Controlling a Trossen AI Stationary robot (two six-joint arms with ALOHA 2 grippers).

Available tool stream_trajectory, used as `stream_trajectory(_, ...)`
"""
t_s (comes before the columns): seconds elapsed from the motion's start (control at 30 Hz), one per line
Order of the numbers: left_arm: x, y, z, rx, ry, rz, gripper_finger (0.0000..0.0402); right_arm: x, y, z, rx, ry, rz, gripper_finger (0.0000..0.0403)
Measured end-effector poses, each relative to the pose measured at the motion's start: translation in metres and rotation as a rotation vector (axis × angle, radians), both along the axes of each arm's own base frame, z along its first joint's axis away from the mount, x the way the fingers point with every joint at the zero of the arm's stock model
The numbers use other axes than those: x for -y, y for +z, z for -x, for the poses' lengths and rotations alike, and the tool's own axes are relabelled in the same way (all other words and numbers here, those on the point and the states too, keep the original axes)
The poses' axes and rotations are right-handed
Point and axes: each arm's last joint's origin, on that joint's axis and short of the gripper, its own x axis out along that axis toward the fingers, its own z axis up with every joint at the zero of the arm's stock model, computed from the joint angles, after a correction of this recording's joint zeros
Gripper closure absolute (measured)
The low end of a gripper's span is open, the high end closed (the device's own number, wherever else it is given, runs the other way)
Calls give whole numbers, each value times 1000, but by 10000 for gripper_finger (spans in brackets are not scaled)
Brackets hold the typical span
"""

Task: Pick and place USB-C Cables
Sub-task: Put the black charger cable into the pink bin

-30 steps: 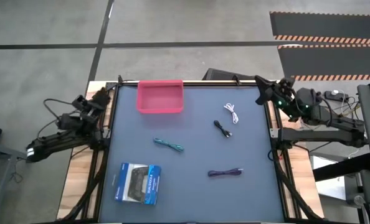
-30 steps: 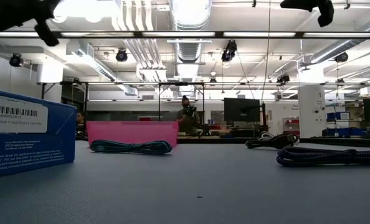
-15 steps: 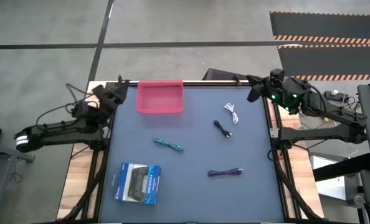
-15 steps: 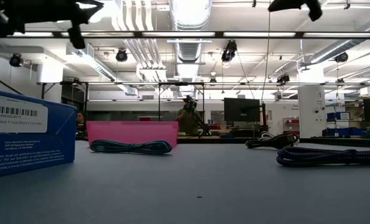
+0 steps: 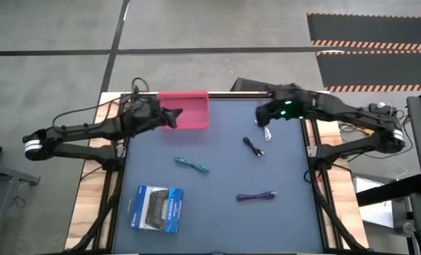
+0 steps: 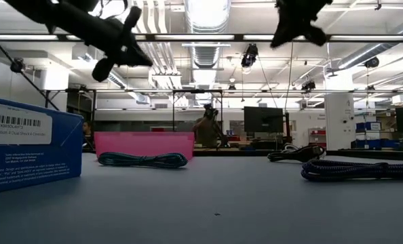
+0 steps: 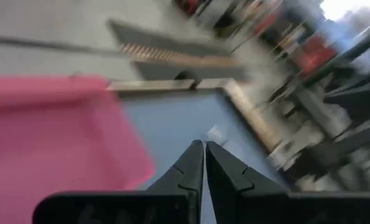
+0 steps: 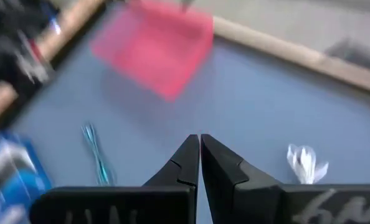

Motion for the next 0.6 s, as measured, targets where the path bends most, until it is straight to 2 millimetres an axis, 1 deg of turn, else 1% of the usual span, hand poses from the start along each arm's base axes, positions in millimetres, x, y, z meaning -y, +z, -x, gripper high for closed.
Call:
stream_trajectory(0.03,0,0,-1,-43,-5,0,398,0,-7,-3,-41,12,-40,394)
stream_trajectory(0.1,-1,9,-5,-69,-12,-14,398,1,-18,-7,-118,35,-107,394)
stream_trajectory(0.17,-2,8,-6,-146,-19,-7,398,1,-30,-11,-206,43,-173,394)
stream_trajectory(0.27,-2,10,-7,-206,-29,12,398,3,-50,-16,-357,42,-252,394)
stream_trajectory(0.4,-1,14,-7,-191,-69,23,398,5,-71,-22,-527,53,-300,394)
stream_trajectory(0.6,2,21,-1,-145,-87,19,398,12,-99,-37,-650,111,-317,394)
